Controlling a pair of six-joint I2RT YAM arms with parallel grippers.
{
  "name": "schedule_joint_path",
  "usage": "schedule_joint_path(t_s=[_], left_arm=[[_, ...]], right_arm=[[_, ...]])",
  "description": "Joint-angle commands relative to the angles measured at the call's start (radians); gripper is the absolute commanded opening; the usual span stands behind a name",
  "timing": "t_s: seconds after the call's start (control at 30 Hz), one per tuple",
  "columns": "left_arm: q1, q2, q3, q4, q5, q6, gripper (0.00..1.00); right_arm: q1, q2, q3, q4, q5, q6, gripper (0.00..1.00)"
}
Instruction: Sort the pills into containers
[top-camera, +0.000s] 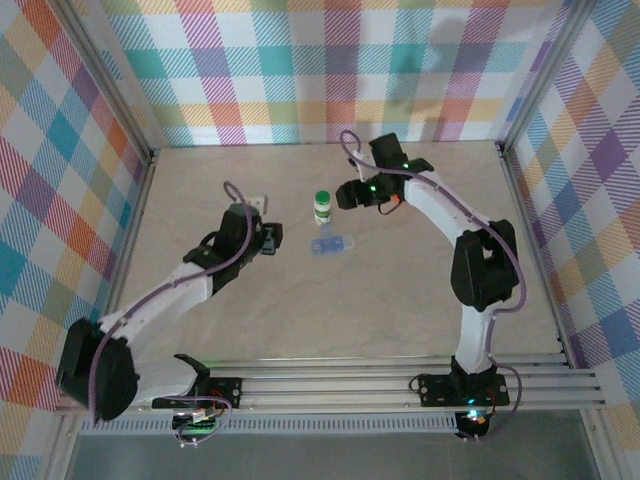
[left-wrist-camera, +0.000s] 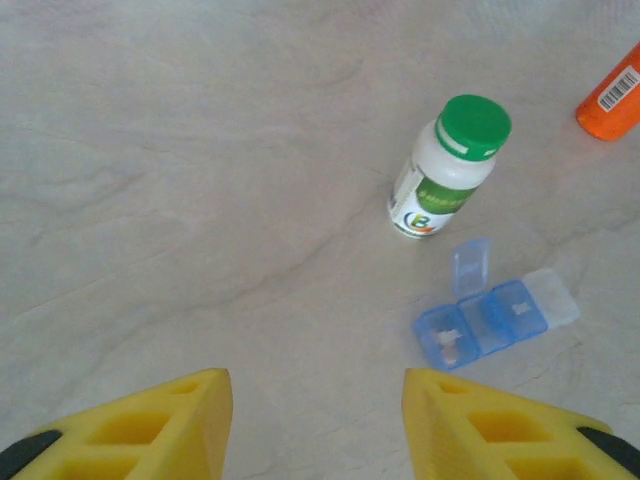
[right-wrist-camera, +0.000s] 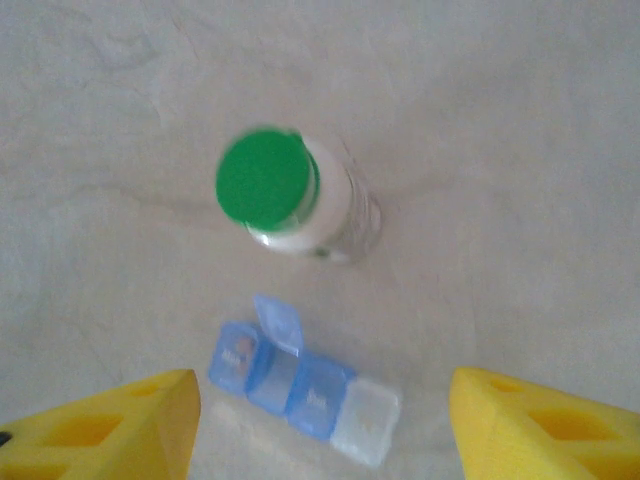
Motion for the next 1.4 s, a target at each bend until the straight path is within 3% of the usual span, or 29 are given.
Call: schedule_joint_path(t_s=[0.0, 0.17, 0.43, 0.53, 0.67, 0.93, 1.13, 1.37], left_arm=[[-0.002, -0.156, -0.116, 0.095, -0.078, 0.008, 0.51], [-0.001, -0.348, -0.283, 0.150, -0.105, -0.001, 0.56], [-0.001, -0.459, -0.348, 0.169, -0.089, -0.011, 0.60], [-0.001, -0.444, -0.343, 0.161, -0.095, -0.008, 0.61], [-0.001, -0.424, -0.332, 0.143, -0.091, -0.005, 0.61], [-0.001, -0.429, -0.332, 0.142, -0.086, -0.002, 0.62], [-0.001, -0.418, -0.333, 0.150, -0.073, -0.005, 0.62], [-0.001, -0.413, -0.332, 0.151, -0.065, -0.009, 0.62]], right_arm=[[0.053, 0.107, 0.156, -0.099, 0.135, -0.050, 0.69], [0.121, 0.216, 0.322, -0.153, 0.209, -0.119, 0.72], [0.123, 0.292, 0.417, -0.184, 0.144, -0.619, 0.79], [0.119, 0.336, 0.459, -0.180, 0.126, -0.712, 0.84], [0.118, 0.417, 0.594, -0.250, 0.114, -0.769, 0.86], [0.116, 0.468, 0.629, -0.293, 0.080, -0.814, 0.89], [0.116, 0.490, 0.638, -0.297, 0.066, -0.810, 0.84], [0.116, 0.516, 0.644, -0.290, 0.041, -0.789, 0.72]])
